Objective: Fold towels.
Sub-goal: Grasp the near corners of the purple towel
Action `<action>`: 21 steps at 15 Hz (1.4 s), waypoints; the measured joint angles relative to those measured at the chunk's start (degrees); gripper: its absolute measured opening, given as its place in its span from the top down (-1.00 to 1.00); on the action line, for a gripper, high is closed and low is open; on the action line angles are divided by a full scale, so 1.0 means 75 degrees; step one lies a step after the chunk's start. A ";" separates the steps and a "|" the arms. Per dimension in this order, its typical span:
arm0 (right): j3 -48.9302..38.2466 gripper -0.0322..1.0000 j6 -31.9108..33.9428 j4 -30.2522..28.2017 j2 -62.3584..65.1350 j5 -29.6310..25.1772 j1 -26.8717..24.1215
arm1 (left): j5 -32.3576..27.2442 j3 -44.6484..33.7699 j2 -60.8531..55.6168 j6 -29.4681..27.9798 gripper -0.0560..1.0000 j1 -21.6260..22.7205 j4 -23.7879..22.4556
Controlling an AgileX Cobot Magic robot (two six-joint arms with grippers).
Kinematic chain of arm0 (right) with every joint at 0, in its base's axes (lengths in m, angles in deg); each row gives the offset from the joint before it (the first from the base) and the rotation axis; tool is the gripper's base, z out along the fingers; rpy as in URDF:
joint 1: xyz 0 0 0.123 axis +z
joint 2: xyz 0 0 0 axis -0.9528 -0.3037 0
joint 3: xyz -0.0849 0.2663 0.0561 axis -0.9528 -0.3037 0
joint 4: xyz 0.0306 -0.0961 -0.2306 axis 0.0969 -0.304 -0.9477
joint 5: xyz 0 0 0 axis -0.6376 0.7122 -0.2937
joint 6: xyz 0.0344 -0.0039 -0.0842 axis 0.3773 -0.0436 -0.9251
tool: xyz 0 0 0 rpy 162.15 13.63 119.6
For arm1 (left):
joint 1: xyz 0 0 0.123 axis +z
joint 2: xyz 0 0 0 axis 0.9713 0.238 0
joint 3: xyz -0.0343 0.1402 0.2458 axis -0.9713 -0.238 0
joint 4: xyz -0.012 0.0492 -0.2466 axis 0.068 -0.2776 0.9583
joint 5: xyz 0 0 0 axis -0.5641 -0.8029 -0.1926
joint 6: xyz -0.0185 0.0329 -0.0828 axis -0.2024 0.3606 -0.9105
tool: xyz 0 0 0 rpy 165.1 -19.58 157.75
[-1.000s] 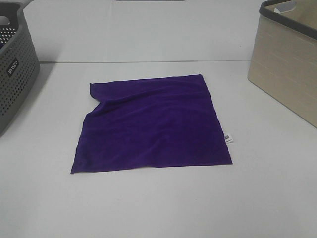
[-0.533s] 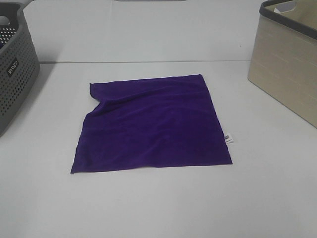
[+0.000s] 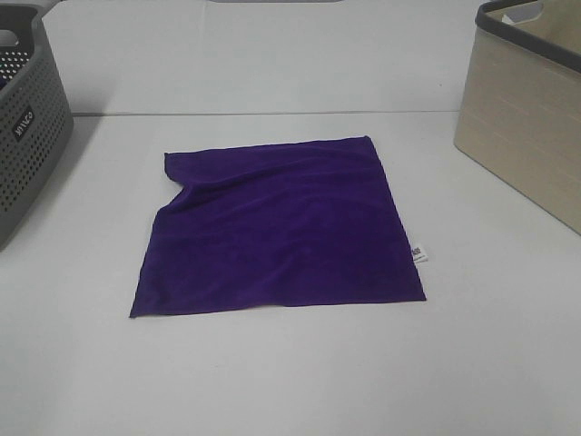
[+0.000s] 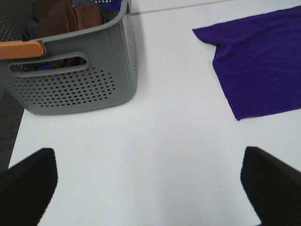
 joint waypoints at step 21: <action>0.3186 -0.85 -0.5653 0.5600 -1.3728 0.1589 0.0000 | 0.2773 0.2605 1.3965 0.5500 -0.69 0.0435 0.6371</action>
